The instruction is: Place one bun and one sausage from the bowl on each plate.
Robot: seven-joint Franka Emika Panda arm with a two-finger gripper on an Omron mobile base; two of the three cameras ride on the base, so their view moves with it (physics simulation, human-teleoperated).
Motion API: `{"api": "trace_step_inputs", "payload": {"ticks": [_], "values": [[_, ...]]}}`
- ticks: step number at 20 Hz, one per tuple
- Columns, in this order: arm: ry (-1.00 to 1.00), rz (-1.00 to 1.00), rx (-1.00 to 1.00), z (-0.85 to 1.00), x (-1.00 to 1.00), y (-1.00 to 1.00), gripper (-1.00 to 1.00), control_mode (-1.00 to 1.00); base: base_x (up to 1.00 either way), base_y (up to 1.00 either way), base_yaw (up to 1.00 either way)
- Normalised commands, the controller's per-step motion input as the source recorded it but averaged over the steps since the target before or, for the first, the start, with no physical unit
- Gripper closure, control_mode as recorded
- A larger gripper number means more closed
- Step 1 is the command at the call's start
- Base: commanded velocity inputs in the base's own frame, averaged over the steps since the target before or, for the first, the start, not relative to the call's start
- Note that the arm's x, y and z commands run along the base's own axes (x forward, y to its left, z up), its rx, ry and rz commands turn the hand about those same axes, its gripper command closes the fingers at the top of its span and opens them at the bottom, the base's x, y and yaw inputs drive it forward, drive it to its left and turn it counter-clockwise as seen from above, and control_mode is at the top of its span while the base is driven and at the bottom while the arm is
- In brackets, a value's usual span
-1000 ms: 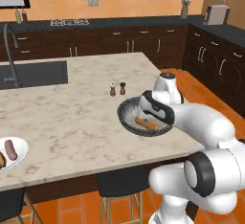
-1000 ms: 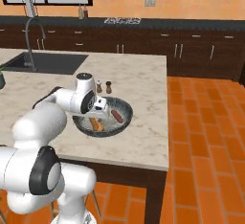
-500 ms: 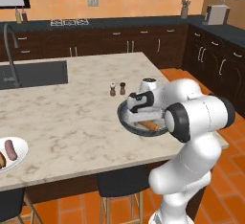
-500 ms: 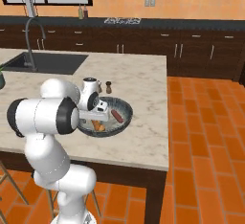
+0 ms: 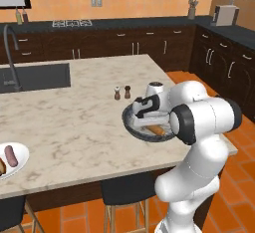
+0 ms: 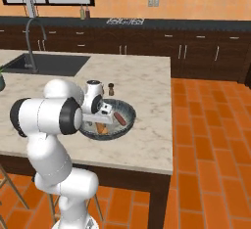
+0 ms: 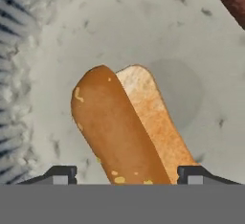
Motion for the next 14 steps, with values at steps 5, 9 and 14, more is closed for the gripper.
{"api": "trace_step_inputs", "payload": {"ticks": [5,9,14], "values": [[-0.12,0.0,0.0,-0.04,0.04,0.0,1.0,-1.0,0.0,0.0,0.0],[-0.01,0.0,-0.01,0.5,0.0,0.14,1.0,-1.0,0.0,0.0,0.0],[0.0,0.0,-0.01,1.0,-0.46,0.32,1.0,-1.0,0.0,0.0,0.0]]}}
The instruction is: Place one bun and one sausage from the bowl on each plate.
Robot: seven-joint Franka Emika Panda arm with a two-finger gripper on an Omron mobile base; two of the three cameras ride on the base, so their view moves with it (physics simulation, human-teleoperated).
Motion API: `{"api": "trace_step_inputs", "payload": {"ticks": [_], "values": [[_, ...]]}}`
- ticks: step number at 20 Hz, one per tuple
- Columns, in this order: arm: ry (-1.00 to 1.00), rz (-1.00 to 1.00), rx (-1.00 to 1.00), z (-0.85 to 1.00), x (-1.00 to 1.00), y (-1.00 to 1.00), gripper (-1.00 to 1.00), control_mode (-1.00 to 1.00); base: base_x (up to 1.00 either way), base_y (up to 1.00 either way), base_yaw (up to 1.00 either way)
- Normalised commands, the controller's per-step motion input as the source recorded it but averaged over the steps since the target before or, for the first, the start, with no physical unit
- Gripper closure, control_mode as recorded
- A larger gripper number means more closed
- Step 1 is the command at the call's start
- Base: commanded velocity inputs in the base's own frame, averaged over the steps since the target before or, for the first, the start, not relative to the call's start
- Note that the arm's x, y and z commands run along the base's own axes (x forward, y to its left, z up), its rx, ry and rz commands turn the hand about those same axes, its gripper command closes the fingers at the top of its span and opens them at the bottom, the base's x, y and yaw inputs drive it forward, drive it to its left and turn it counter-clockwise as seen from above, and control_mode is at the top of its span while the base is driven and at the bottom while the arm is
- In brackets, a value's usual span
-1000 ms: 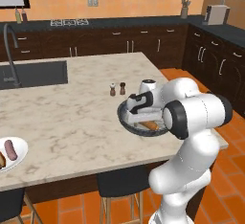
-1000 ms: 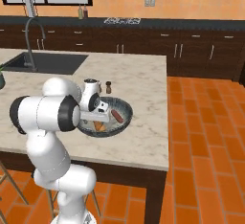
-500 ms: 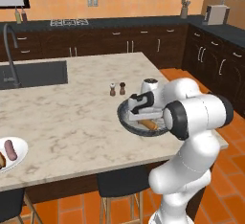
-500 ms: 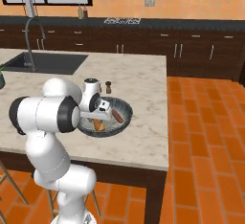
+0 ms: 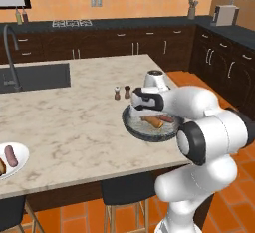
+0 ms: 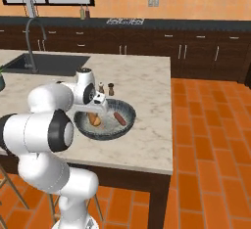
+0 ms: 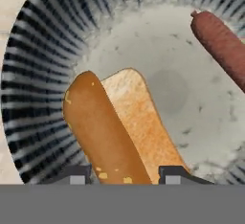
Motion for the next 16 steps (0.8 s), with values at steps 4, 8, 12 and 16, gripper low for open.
{"api": "trace_step_inputs", "payload": {"ticks": [4,8,12,16], "values": [[-0.13,0.02,-0.01,0.59,-1.0,0.0,1.0,-1.0,0.0,0.0,0.0],[-0.3,0.0,0.05,0.08,-1.0,-0.17,1.0,-1.0,0.0,0.0,0.0],[-0.23,0.0,0.01,0.07,-1.0,-0.26,1.0,-1.0,0.0,0.0,0.0],[-0.02,0.0,0.0,0.01,-0.45,-0.07,1.0,-1.0,0.0,0.0,0.0]]}}
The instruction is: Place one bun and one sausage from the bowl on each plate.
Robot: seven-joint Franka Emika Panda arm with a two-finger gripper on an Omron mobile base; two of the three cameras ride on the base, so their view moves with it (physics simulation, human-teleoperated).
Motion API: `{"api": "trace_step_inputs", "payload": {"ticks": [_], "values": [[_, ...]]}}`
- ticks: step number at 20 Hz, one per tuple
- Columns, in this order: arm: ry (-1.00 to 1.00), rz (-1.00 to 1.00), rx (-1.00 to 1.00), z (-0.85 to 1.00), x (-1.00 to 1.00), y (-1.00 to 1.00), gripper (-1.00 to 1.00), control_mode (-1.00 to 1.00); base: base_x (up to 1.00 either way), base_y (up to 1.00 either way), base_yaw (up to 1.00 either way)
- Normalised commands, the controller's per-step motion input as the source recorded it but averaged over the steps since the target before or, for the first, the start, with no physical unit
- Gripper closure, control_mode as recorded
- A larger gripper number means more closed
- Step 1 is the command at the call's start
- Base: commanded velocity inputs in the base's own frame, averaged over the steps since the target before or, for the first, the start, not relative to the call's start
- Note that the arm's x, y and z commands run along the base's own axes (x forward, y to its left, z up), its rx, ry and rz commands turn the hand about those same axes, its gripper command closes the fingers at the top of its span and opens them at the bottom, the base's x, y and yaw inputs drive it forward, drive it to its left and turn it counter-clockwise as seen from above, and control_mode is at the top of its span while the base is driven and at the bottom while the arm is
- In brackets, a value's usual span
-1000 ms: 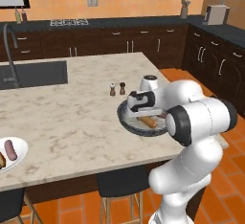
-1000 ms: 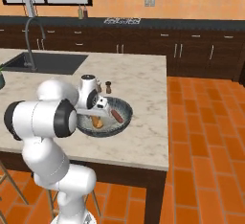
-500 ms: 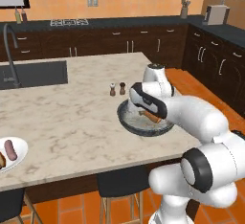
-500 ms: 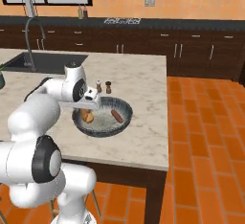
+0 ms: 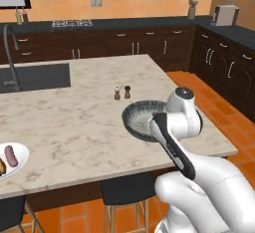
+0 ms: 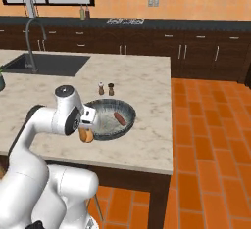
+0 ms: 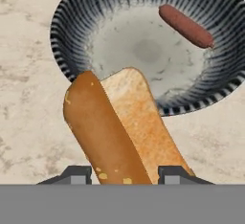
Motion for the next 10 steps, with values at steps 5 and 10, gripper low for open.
{"api": "trace_step_inputs", "payload": {"ticks": [5,10], "values": [[0.0,-0.01,0.0,-0.06,-0.04,0.31,1.0,-1.0,0.0,0.0,0.0],[0.0,0.0,0.0,0.0,0.0,0.0,1.0,1.0,-0.08,1.0,0.0]]}}
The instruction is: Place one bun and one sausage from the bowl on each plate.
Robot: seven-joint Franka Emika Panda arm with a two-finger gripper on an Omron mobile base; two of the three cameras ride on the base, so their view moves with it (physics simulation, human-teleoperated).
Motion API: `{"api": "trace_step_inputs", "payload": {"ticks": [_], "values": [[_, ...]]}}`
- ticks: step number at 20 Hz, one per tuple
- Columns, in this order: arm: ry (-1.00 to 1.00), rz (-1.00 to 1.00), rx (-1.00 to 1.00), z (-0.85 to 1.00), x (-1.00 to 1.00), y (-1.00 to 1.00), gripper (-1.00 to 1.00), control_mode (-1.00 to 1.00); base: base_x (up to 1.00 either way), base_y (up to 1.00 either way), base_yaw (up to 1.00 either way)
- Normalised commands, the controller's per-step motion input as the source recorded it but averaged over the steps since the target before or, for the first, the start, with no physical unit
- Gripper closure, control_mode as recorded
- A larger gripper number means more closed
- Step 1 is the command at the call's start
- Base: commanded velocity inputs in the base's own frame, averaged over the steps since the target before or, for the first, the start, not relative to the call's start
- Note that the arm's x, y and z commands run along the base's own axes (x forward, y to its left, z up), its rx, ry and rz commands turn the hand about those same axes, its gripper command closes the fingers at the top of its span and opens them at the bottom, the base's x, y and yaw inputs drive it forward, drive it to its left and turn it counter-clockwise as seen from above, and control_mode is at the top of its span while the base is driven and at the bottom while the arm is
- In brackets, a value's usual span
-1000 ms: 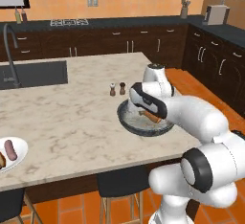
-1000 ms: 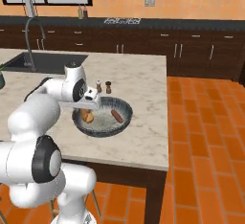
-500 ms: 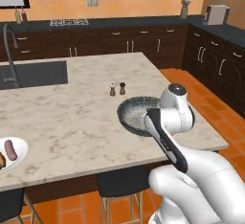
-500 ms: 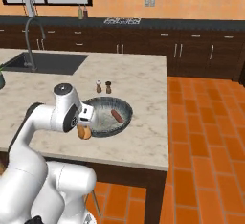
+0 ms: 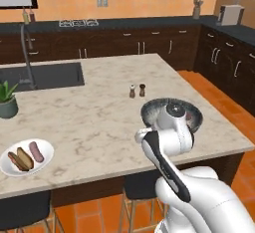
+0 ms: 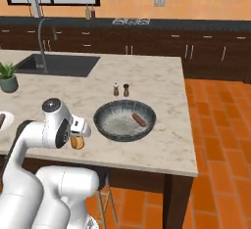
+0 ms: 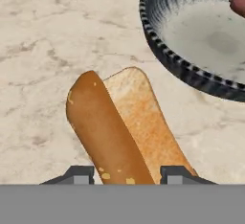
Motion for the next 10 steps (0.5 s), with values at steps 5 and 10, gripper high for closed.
{"api": "trace_step_inputs", "payload": {"ticks": [5,10], "values": [[0.0,0.0,0.0,0.0,0.0,0.0,1.0,1.0,-0.03,1.0,0.0],[0.0,0.0,0.0,0.0,0.0,0.0,1.0,1.0,-0.16,1.0,0.0]]}}
